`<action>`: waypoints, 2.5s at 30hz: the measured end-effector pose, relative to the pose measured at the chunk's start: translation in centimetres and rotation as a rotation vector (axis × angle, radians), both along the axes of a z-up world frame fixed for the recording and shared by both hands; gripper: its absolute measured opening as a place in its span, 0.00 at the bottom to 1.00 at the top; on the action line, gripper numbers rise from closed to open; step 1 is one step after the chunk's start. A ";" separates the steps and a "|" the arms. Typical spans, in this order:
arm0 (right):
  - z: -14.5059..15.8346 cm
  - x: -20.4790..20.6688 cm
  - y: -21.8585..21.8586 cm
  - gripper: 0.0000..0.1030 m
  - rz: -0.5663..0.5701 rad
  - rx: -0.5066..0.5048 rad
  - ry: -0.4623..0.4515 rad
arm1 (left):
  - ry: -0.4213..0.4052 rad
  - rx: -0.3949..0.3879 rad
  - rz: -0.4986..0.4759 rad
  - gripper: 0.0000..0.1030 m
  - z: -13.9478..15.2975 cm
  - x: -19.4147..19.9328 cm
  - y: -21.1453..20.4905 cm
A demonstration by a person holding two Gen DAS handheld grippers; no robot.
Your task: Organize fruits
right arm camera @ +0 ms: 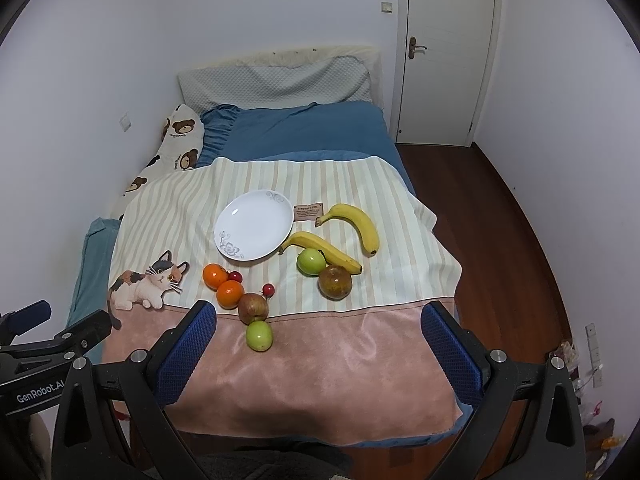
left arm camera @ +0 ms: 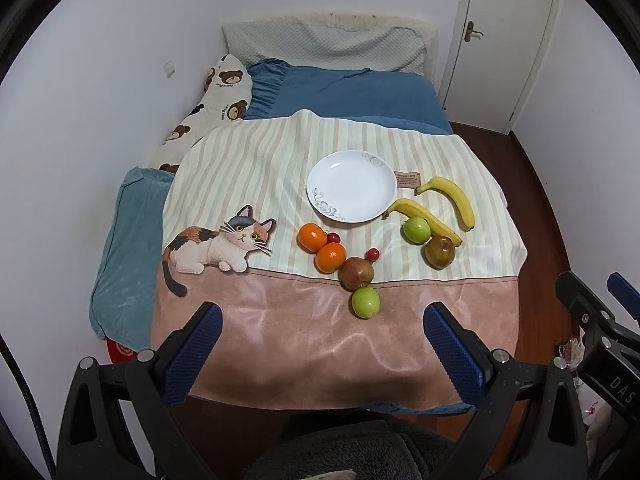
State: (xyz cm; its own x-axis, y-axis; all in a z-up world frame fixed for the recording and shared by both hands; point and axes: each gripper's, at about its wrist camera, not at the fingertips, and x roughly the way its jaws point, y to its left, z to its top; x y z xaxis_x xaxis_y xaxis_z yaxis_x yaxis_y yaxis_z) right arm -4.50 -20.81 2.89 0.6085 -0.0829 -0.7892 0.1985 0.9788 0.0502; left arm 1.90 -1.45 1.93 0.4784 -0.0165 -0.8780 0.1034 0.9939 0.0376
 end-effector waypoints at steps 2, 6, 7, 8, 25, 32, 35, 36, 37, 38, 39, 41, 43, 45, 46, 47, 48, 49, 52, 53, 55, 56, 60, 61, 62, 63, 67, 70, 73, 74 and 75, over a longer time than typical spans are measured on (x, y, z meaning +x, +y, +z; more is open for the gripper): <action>-0.8 0.5 -0.2 1.00 0.004 0.017 0.009 | -0.016 0.013 0.020 1.00 -0.5 0.5 0.2; -4.4 2.5 -0.6 1.00 0.025 0.100 0.061 | -0.011 0.077 0.087 1.00 -2.9 2.4 1.5; -5.7 3.1 -0.7 1.00 0.033 0.128 0.080 | -0.008 0.104 0.101 1.00 -3.7 2.9 1.9; -7.5 4.1 -0.7 1.00 0.046 0.166 0.107 | -0.008 0.129 0.110 1.00 -4.6 3.5 2.3; -29.8 17.3 2.2 0.98 0.044 0.389 0.409 | 0.261 0.214 -0.017 1.00 -22.1 17.8 6.0; -34.2 19.2 3.6 0.78 -0.027 0.407 0.502 | 0.372 0.160 -0.116 1.00 -26.7 20.0 5.0; -32.6 19.0 1.7 0.78 -0.056 0.347 0.481 | 0.421 0.083 -0.129 1.00 -27.2 19.4 3.7; -31.8 19.1 0.9 0.78 -0.063 0.331 0.478 | 0.425 0.059 -0.128 1.00 -27.0 19.3 3.3; -31.0 19.3 0.0 0.78 -0.071 0.309 0.473 | 0.426 0.022 -0.120 1.00 -26.6 19.4 2.8; -30.0 19.4 -1.3 0.78 -0.083 0.282 0.466 | 0.428 -0.012 -0.111 1.00 -26.3 19.5 2.4; -28.9 19.7 -2.7 0.78 -0.098 0.259 0.455 | 0.431 -0.057 -0.098 1.00 -25.9 19.9 1.8; -27.2 20.3 -5.2 0.78 -0.124 0.218 0.432 | 0.447 -0.161 -0.070 0.97 -25.0 20.8 0.4; -25.9 20.9 -7.2 0.78 -0.146 0.190 0.416 | 0.456 -0.244 -0.058 0.93 -24.2 21.7 -1.4; -24.6 21.7 -9.7 0.78 -0.163 0.181 0.393 | 0.457 -0.318 -0.060 0.90 -23.5 22.6 -3.9; -24.1 22.3 -10.5 0.78 -0.166 0.176 0.383 | 0.461 -0.354 -0.061 0.86 -23.1 23.1 -5.2; -23.7 22.9 -11.6 0.77 -0.167 0.166 0.373 | 0.469 -0.390 -0.061 0.82 -22.9 23.5 -6.6; -23.5 23.3 -12.3 0.74 -0.166 0.158 0.363 | 0.482 -0.415 -0.058 0.78 -22.9 24.1 -8.1; -23.2 23.8 -13.1 0.66 -0.159 0.151 0.354 | 0.500 -0.442 -0.053 0.71 -23.0 24.5 -9.4; -23.1 25.5 -15.9 0.62 -0.124 0.149 0.347 | 0.587 -0.508 -0.013 0.64 -24.5 25.6 -13.6; -23.1 25.8 -16.6 0.62 -0.116 0.145 0.346 | 0.610 -0.518 -0.001 0.64 -25.1 25.9 -15.0; -23.3 26.5 -18.0 0.62 -0.095 0.126 0.347 | 0.641 -0.510 0.036 0.64 -26.7 26.7 -17.8; -23.6 26.8 -18.9 0.62 -0.082 0.115 0.351 | 0.651 -0.496 0.051 0.64 -27.2 26.9 -18.8; -25.7 27.4 -21.3 0.62 -0.050 0.116 0.379 | 0.694 -0.380 0.114 0.64 -30.7 28.5 -22.7; -26.4 27.5 -22.3 0.63 -0.047 0.124 0.387 | 0.700 -0.343 0.125 0.65 -31.5 28.7 -23.3; -26.8 27.7 -22.9 0.63 -0.046 0.134 0.390 | 0.701 -0.305 0.133 0.65 -32.0 28.8 -23.9; -27.0 27.7 -23.2 0.63 -0.047 0.142 0.391 | 0.695 -0.265 0.139 0.65 -32.4 28.7 -24.5; -28.0 29.0 -25.1 0.63 -0.030 0.177 0.393 | 0.664 -0.202 0.162 0.66 -32.9 28.4 -25.7; -27.8 30.4 -25.0 0.63 0.008 0.180 0.382 | 0.627 -0.177 0.167 0.65 -32.8 27.8 -26.3; -27.3 31.8 -24.2 0.63 0.070 0.178 0.374 | 0.588 -0.184 0.129 0.58 -32.0 26.4 -25.7; -27.3 32.3 -23.7 0.63 0.097 0.176 0.375 | 0.587 -0.204 0.131 0.57 -31.6 25.9 -25.0; -27.4 32.7 -23.0 0.63 0.119 0.173 0.380 | 0.583 -0.236 0.144 0.57 -31.1 25.5 -24.1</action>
